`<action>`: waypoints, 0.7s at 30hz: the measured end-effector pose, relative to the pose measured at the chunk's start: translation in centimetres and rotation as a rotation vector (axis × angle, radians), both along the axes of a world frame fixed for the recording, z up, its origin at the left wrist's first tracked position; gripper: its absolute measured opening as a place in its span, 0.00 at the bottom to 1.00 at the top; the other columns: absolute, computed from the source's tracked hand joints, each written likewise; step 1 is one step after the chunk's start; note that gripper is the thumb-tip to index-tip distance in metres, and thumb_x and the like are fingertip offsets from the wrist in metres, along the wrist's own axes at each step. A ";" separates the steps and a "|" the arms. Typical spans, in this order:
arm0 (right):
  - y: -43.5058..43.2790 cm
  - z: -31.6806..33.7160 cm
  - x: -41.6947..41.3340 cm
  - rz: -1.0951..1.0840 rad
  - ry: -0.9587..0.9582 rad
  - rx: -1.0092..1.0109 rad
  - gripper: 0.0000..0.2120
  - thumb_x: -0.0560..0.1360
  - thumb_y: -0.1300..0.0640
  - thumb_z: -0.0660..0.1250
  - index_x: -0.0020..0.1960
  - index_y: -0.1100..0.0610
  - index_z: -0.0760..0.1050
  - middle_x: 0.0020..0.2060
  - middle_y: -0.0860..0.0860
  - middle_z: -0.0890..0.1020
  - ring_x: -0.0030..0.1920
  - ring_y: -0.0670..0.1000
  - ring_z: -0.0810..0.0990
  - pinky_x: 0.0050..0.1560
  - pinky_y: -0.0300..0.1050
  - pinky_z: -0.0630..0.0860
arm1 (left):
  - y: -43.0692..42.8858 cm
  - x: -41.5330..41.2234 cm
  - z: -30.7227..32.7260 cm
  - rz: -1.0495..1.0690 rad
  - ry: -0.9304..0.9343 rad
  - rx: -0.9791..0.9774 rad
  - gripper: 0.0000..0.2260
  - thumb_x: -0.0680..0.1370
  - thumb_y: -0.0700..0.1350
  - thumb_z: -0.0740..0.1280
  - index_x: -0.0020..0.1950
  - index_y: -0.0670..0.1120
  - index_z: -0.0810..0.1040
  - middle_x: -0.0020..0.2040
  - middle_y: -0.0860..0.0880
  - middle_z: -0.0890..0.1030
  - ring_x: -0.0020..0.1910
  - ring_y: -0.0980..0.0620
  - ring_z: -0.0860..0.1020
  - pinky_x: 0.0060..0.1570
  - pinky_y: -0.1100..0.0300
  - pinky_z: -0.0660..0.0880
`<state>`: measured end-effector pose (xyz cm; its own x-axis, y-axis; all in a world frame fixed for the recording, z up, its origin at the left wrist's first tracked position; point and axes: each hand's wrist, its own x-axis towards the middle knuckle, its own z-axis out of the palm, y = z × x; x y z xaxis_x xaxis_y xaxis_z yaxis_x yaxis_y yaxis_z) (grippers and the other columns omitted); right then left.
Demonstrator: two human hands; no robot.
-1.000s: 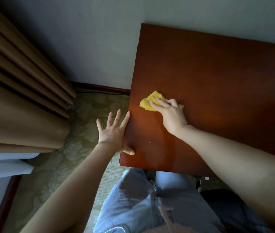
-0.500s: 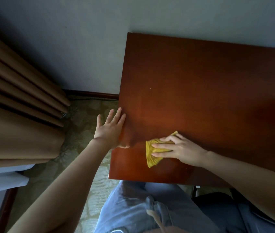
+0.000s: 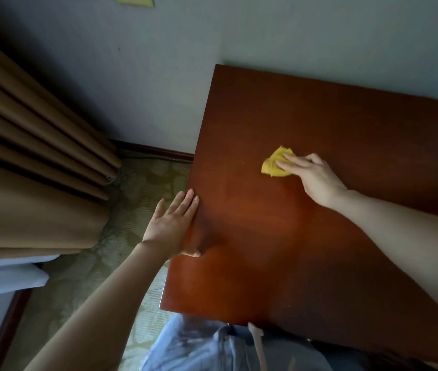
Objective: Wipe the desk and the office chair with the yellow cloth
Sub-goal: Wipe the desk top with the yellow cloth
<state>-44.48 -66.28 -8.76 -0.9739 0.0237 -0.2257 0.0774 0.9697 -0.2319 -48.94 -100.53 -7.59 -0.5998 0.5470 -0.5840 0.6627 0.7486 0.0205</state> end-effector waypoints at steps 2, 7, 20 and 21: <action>-0.8 0.0 -2.5 -0.124 -0.021 0.019 0.36 0.75 0.75 0.55 0.74 0.44 0.59 0.75 0.46 0.59 0.62 0.56 0.65 0.63 0.52 0.67 | -0.1 -0.2 0.0 -0.004 -0.009 0.005 0.56 0.67 0.69 0.67 0.76 0.48 0.32 0.77 0.51 0.32 0.76 0.51 0.34 0.74 0.47 0.38; -5.5 0.1 -6.7 -0.381 -0.100 0.037 0.33 0.77 0.70 0.51 0.75 0.42 0.55 0.76 0.45 0.55 0.66 0.58 0.62 0.65 0.56 0.66 | -1.0 -0.8 -0.1 -0.053 -0.008 0.040 0.50 0.71 0.67 0.64 0.77 0.48 0.33 0.77 0.51 0.33 0.75 0.51 0.33 0.73 0.47 0.37; -24.4 -0.3 0.7 -0.426 -0.033 0.017 0.31 0.78 0.66 0.52 0.75 0.41 0.56 0.76 0.44 0.55 0.65 0.56 0.62 0.62 0.55 0.63 | -8.3 -4.3 1.3 -0.407 0.008 0.028 0.46 0.75 0.65 0.60 0.76 0.46 0.33 0.76 0.50 0.31 0.75 0.52 0.33 0.73 0.47 0.38; -25.7 -0.4 1.7 -0.439 -0.026 0.011 0.30 0.79 0.65 0.52 0.75 0.41 0.57 0.76 0.43 0.55 0.64 0.56 0.63 0.61 0.55 0.63 | -8.6 -4.4 1.4 -0.429 0.006 0.024 0.46 0.75 0.65 0.60 0.76 0.45 0.33 0.76 0.50 0.31 0.75 0.52 0.33 0.73 0.47 0.38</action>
